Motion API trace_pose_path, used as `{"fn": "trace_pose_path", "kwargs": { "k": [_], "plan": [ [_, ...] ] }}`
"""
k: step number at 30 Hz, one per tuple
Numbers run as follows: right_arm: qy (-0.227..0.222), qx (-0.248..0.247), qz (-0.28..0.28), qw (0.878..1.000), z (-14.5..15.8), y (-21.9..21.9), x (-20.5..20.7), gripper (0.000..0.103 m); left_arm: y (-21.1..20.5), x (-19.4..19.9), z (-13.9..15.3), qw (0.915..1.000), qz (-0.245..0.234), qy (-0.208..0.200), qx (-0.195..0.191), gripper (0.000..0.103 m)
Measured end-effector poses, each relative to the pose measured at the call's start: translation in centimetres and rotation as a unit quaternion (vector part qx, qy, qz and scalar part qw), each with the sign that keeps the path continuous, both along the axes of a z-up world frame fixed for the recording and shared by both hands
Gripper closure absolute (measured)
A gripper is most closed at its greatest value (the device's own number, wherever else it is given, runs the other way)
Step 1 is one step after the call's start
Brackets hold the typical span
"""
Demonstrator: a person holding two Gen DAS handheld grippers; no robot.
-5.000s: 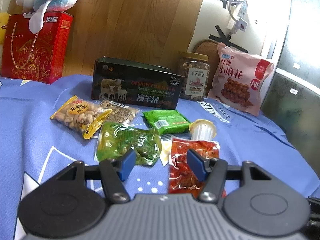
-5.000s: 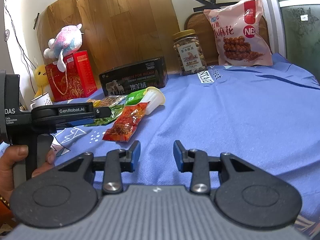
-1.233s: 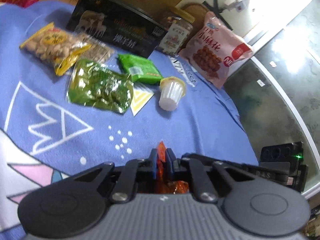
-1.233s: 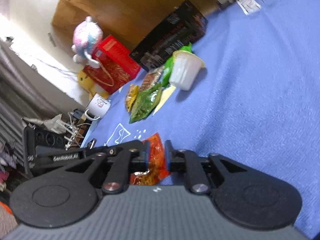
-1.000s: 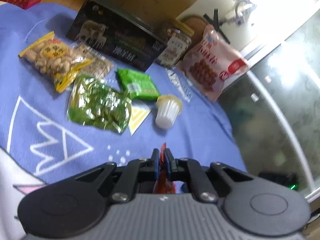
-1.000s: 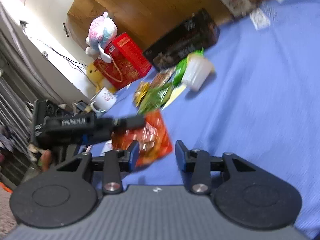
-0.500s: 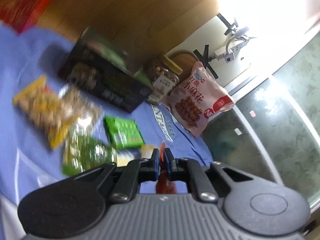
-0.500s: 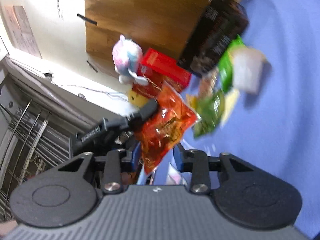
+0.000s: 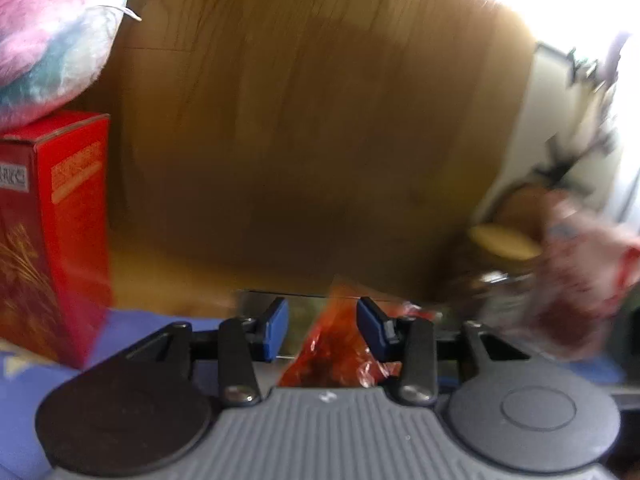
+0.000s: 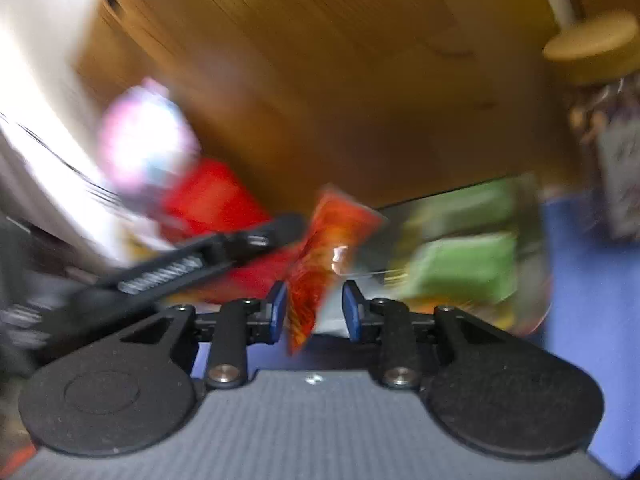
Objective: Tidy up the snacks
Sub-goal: 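Lift the red packet with the left gripper and drop it into the black tin, then move the open right gripper over the clear barcoded nut bag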
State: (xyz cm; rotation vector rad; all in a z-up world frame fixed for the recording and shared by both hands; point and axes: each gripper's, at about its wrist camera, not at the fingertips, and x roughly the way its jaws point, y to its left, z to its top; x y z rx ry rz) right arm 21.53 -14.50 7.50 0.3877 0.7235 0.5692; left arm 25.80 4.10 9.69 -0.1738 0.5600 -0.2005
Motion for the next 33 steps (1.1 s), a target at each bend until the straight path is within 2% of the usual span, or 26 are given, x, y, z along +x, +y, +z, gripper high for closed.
{"fn": "trace_pose_path", "kwargs": {
  "k": [1, 2, 4, 6, 10, 13, 16, 18, 19, 21, 23, 24, 25, 26, 28, 30, 33],
  "plan": [
    [-0.004, -0.034, -0.010, 0.999, -0.2, 0.4, 0.3, 0.069, 0.2, -0.1, 0.0, 0.9999, 0.010, 0.002, 0.012, 0.065],
    [-0.014, -0.049, -0.015, 0.999, 0.0, 0.2, 0.2, 0.069, 0.5, -0.5, 0.3, 0.9999, 0.010, 0.001, 0.010, 0.065],
    [-0.039, -0.038, -0.017, 0.998, 0.5, -1.6, -1.5, 0.069, 1.8, -3.0, 1.2, 0.9998, -0.003, -0.018, -0.006, 0.065],
    [-0.042, -0.009, -0.002, 0.999, 0.8, -3.0, -3.7, 0.069, 2.8, -5.6, 1.5, 0.9996, -0.023, -0.017, -0.006, 0.064],
    [0.009, 0.009, 0.032, 0.999, -1.7, -3.4, -6.8, 0.069, 3.9, -8.4, -0.4, 0.9985, -0.046, 0.029, 0.009, 0.063],
    [0.062, 0.016, 0.044, 0.997, -4.1, -1.9, -7.4, 0.069, 5.1, -8.8, -2.3, 0.9967, -0.016, 0.069, 0.041, 0.060],
    [0.095, 0.031, 0.061, 0.993, -4.7, -0.4, -7.8, 0.069, 7.3, -9.0, -4.0, 0.9925, 0.000, 0.122, 0.006, 0.059],
    [0.101, 0.025, 0.074, 0.992, -4.7, 0.9, -8.2, 0.069, 8.0, -9.1, -4.8, 0.9901, -0.002, 0.140, -0.012, 0.057],
    [0.093, 0.015, 0.075, 0.993, -4.5, 1.4, -8.7, 0.069, 8.1, -9.0, -5.1, 0.9897, -0.003, 0.142, -0.014, 0.056],
    [0.078, 0.001, 0.063, 0.995, -4.3, 1.8, -8.9, 0.069, 7.9, -8.9, -5.3, 0.9909, 0.000, 0.134, 0.001, 0.046],
    [0.079, 0.014, 0.051, 0.995, -4.6, 2.1, -8.8, 0.069, 7.7, -8.3, -6.4, 0.9893, 0.007, 0.144, 0.025, 0.049],
    [0.078, 0.011, 0.042, 0.996, -4.9, 2.5, -8.5, 0.069, 7.8, -7.9, -6.9, 0.9867, 0.007, 0.161, 0.018, 0.054],
    [0.078, 0.004, 0.031, 0.996, -5.3, 2.8, -8.3, 0.069, 7.8, -8.0, -7.4, 0.9852, 0.004, 0.172, 0.005, 0.054],
    [0.083, 0.008, 0.024, 0.996, -5.8, 2.5, -8.3, 0.069, 7.5, -8.5, -7.4, 0.9865, 0.001, 0.164, 0.010, 0.056],
    [0.095, 0.029, 0.030, 0.995, -6.5, 2.1, -9.1, 0.069, 6.2, -10.2, -7.4, 0.9851, -0.022, 0.169, 0.021, 0.056],
    [0.084, 0.013, 0.028, 0.996, -6.5, 1.8, -10.4, 0.069, 4.7, -12.3, -7.2, 0.9825, -0.045, 0.176, 0.042, 0.055],
    [0.073, 0.009, 0.019, 0.997, -6.0, 0.0, -11.7, 0.070, 3.8, -14.5, -6.2, 0.9798, -0.081, 0.176, 0.048, 0.054]
  ]
}}
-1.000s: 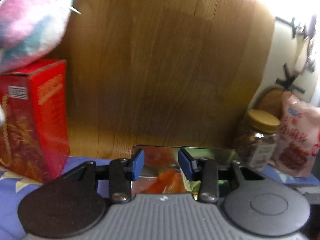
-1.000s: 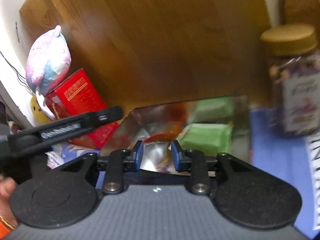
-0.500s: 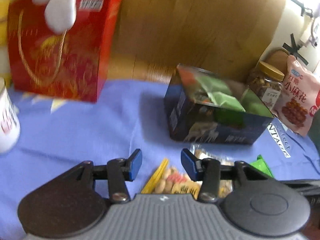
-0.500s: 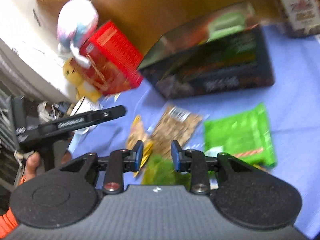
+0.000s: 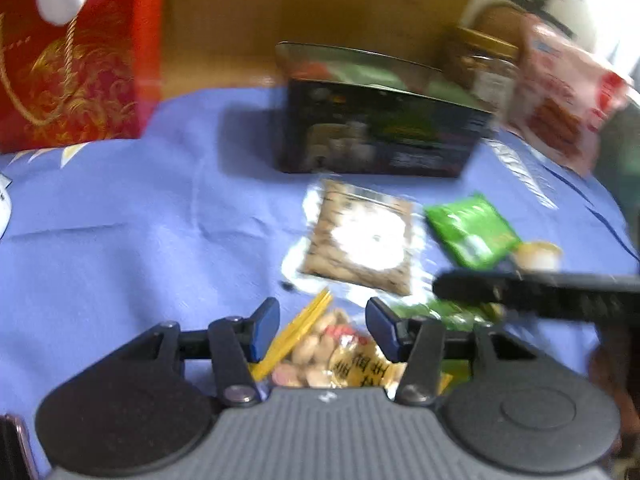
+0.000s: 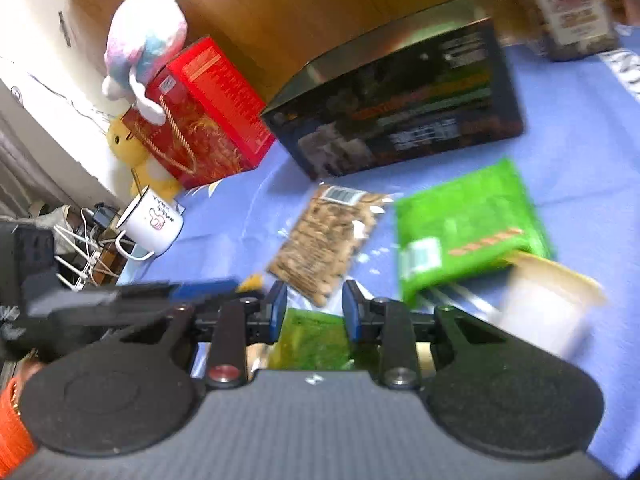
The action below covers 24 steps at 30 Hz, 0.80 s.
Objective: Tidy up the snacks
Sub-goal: 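Move the open right gripper over the clear barcoded nut bag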
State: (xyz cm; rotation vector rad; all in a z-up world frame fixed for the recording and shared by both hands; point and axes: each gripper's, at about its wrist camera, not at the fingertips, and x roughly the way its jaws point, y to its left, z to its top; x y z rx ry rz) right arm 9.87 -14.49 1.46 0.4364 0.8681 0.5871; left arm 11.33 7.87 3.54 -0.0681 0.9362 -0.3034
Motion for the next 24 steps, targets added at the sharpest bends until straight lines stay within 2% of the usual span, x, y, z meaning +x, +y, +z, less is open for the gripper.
{"fn": "trace_pose_path", "kwargs": {
  "k": [3, 5, 6, 9, 14, 16, 19, 22, 23, 24],
  "plan": [
    [-0.005, -0.003, -0.019, 1.000, 0.5, -1.5, 0.1, 0.069, 0.8, -0.1, 2.7, 0.9985, 0.011, -0.053, 0.001, 0.050],
    [-0.002, -0.005, -0.030, 1.000, 0.6, -1.9, 0.8, 0.069, 1.7, 1.2, 3.6, 0.9978, 0.018, -0.058, -0.027, 0.050],
    [0.007, 0.005, -0.036, 0.999, 0.4, -2.1, 1.3, 0.069, 2.1, 2.3, 3.5, 0.9973, 0.025, -0.051, -0.046, 0.050],
    [0.047, 0.048, -0.042, 0.997, -0.4, -2.4, 2.7, 0.070, 2.4, 5.0, 2.5, 0.9974, 0.033, -0.024, -0.060, 0.050],
    [0.049, 0.006, -0.036, 0.998, -0.7, -0.1, 4.0, 0.070, 1.9, 7.6, -0.3, 0.9989, 0.031, 0.012, -0.034, 0.049],
    [0.050, -0.013, -0.036, 0.998, -0.6, 0.7, 4.6, 0.070, 1.9, 7.8, -1.1, 0.9984, 0.026, 0.024, -0.044, 0.047],
    [0.058, -0.011, -0.038, 0.998, -0.7, 1.1, 5.3, 0.069, 1.6, 7.2, -1.2, 0.9972, 0.002, 0.029, -0.069, 0.047],
    [0.056, 0.013, -0.040, 0.998, -1.1, 1.2, 5.6, 0.067, 1.1, 6.6, -1.2, 0.9962, -0.003, 0.032, -0.081, 0.053],
    [0.050, 0.027, -0.040, 0.998, -1.3, 1.0, 5.5, 0.064, 1.2, 6.6, -1.2, 0.9956, 0.000, 0.034, -0.087, 0.059],
    [0.043, 0.036, -0.035, 0.998, -1.4, 0.9, 5.5, 0.063, 1.6, 6.5, -1.3, 0.9947, 0.008, 0.037, -0.095, 0.075]
  ]
}}
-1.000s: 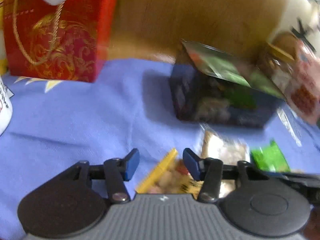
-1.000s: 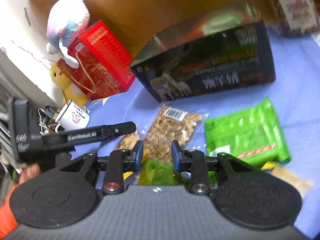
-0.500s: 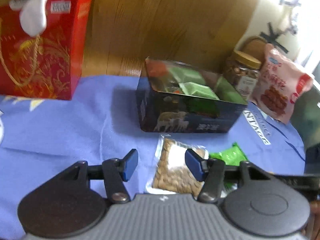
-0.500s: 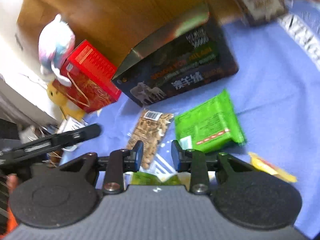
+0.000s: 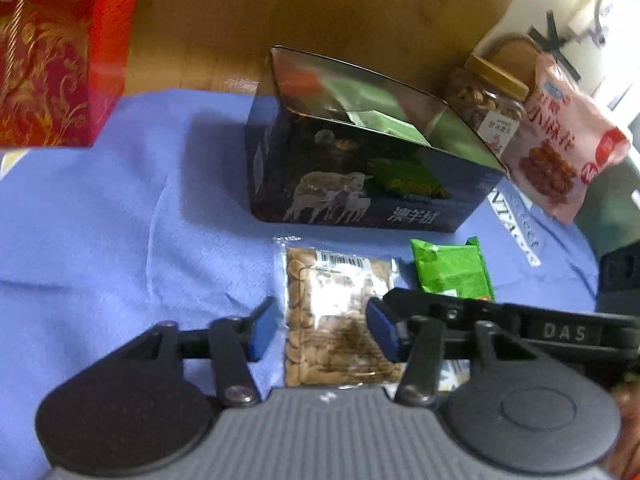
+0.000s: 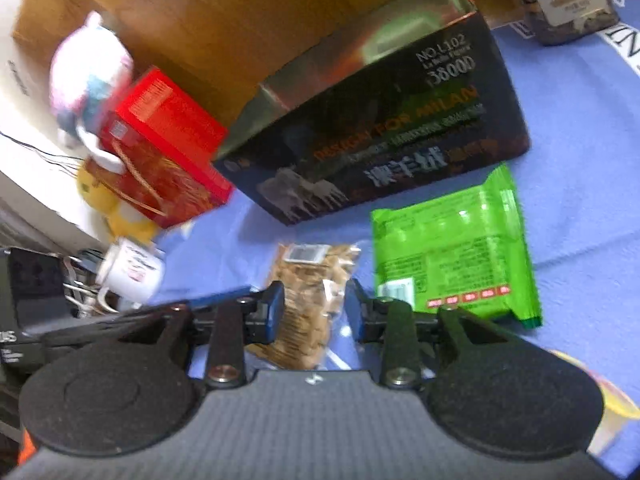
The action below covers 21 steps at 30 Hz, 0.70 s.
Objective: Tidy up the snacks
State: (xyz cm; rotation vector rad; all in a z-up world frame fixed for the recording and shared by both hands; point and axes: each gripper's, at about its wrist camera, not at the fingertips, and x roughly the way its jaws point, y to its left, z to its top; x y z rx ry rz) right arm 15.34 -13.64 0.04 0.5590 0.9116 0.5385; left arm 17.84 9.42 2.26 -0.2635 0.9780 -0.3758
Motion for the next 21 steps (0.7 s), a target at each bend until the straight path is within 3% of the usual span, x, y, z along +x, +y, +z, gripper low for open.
{"fn": "trace_pose_path", "kwargs": {
  "k": [1, 2, 4, 7, 10, 11, 12, 14, 18, 21],
  "plan": [
    [-0.006, 0.001, 0.002, 1.000, -0.1, -0.1, 0.0, 0.063, 0.5, 0.1, -0.1, 0.9999, 0.012, 0.007, -0.008, 0.084],
    [-0.009, -0.004, 0.003, 1.000, -0.1, -0.2, 0.0, 0.063, 1.1, 0.2, -0.2, 0.9995, 0.019, 0.016, -0.022, 0.086],
    [-0.015, -0.011, 0.012, 1.000, 0.0, 0.0, 0.0, 0.063, 1.9, 0.3, -0.4, 0.9977, 0.033, 0.034, -0.050, 0.088],
    [-0.022, -0.014, 0.021, 0.999, 0.1, 0.1, -0.3, 0.060, 1.8, -0.3, 0.1, 0.9976, 0.042, 0.026, -0.049, 0.091],
    [-0.025, -0.002, 0.032, 0.999, 0.0, -0.2, -0.7, 0.056, 2.4, -0.6, 1.0, 0.9957, 0.052, 0.017, -0.074, 0.094],
    [-0.025, 0.006, 0.037, 0.999, -0.1, -0.3, -0.9, 0.063, 2.7, -0.6, 1.2, 0.9951, 0.057, 0.016, -0.079, 0.095],
    [-0.024, 0.018, 0.035, 0.999, -0.1, -0.5, -1.2, 0.079, 2.9, -0.6, 1.4, 0.9948, 0.064, 0.013, -0.078, 0.095],
    [-0.020, 0.034, 0.025, 0.999, -0.1, -0.9, -1.5, 0.089, 3.4, -0.7, 1.9, 0.9941, 0.071, 0.011, -0.081, 0.095],
    [-0.045, 0.067, -0.002, 0.997, 2.3, -2.0, -1.7, 0.091, 3.3, 0.4, 4.7, 0.9935, 0.066, -0.007, -0.092, 0.095],
    [-0.092, 0.064, -0.019, 0.993, 6.2, -2.2, -0.1, 0.091, 1.9, 2.7, 8.2, 0.9932, 0.062, -0.061, -0.077, 0.095]
  ]
}}
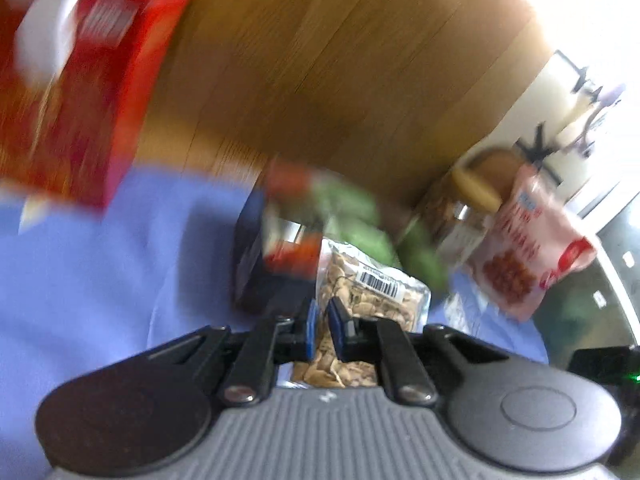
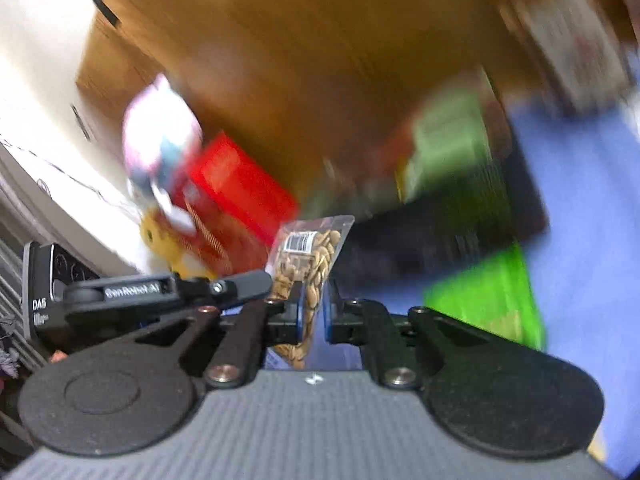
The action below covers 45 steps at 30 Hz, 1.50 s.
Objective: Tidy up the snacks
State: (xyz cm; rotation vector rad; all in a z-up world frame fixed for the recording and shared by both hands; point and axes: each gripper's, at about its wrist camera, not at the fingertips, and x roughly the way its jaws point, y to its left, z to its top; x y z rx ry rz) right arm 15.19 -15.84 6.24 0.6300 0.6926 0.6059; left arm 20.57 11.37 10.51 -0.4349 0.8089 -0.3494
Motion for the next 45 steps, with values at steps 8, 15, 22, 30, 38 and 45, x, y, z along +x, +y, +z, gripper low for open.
{"fn": "trace_pose_path", "kwargs": {
  "k": [8, 15, 22, 30, 38, 45],
  "plan": [
    [0.014, -0.146, -0.076, 0.986, 2.0, 2.3, 8.9, 0.066, -1.9, 7.6, 0.4, 0.9955, 0.060, 0.002, 0.074, 0.083],
    [-0.037, -0.084, -0.086, 0.992, 2.2, -3.9, 0.9, 0.066, -0.6, -0.2, 2.1, 0.9957, 0.033, -0.054, 0.067, 0.083],
    [-0.007, -0.077, -0.095, 0.992, -2.3, -9.5, -8.3, 0.066, -4.5, -7.3, -0.3, 0.9960, -0.033, -0.034, 0.075, 0.083],
    [0.007, -0.045, -0.125, 0.991, -4.1, -11.6, -12.0, 0.066, -7.4, -9.5, -2.7, 0.9951, -0.055, -0.013, 0.080, 0.083],
    [0.064, 0.021, -0.021, 0.997, -6.1, -7.5, -11.2, 0.066, -7.3, -9.2, -2.0, 0.9945, -0.051, -0.032, 0.086, 0.076],
    [0.030, -0.015, -0.081, 0.996, -4.4, -8.4, -7.4, 0.066, -7.3, -5.5, -4.4, 0.9958, -0.048, 0.009, 0.077, 0.073]
  ]
}}
